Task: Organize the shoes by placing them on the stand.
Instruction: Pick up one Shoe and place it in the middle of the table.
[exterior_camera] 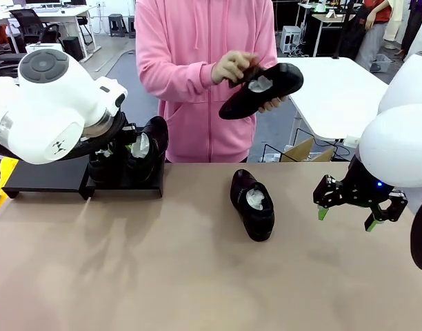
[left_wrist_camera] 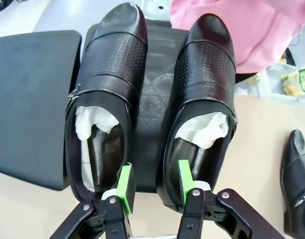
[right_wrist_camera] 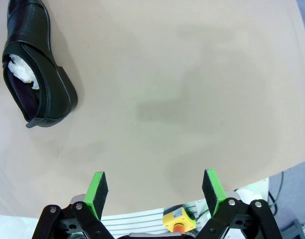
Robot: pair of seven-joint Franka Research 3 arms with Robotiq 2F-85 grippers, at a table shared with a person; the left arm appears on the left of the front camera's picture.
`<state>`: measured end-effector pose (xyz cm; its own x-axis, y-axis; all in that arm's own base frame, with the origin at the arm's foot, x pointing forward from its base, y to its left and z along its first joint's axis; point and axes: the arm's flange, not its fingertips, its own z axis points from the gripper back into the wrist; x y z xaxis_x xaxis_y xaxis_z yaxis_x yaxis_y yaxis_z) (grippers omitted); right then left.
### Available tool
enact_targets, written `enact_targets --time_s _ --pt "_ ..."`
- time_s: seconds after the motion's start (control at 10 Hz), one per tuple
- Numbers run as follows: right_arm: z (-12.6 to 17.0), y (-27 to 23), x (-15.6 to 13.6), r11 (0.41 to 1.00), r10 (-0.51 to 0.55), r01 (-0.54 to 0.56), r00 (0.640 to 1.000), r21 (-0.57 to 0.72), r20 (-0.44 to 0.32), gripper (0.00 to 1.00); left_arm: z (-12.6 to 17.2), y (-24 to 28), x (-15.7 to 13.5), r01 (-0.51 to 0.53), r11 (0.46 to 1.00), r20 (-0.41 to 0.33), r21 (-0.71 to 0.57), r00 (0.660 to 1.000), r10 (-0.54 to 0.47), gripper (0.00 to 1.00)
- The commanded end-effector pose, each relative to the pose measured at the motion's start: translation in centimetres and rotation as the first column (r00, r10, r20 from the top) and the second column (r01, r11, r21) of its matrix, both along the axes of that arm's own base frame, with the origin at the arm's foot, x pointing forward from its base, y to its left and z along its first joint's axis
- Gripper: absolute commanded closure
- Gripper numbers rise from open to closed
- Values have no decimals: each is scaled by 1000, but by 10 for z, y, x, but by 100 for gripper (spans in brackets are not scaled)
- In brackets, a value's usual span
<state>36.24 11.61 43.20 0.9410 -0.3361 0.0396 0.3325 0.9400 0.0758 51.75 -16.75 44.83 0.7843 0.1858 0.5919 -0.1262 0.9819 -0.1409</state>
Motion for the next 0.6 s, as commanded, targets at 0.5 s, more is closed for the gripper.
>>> enact_targets --time_s 0.5 --pt "1 -1 1 1000 15 -15 1000 17 9 0 62 6 -53 -38 995 -100 -89 995 29 52"
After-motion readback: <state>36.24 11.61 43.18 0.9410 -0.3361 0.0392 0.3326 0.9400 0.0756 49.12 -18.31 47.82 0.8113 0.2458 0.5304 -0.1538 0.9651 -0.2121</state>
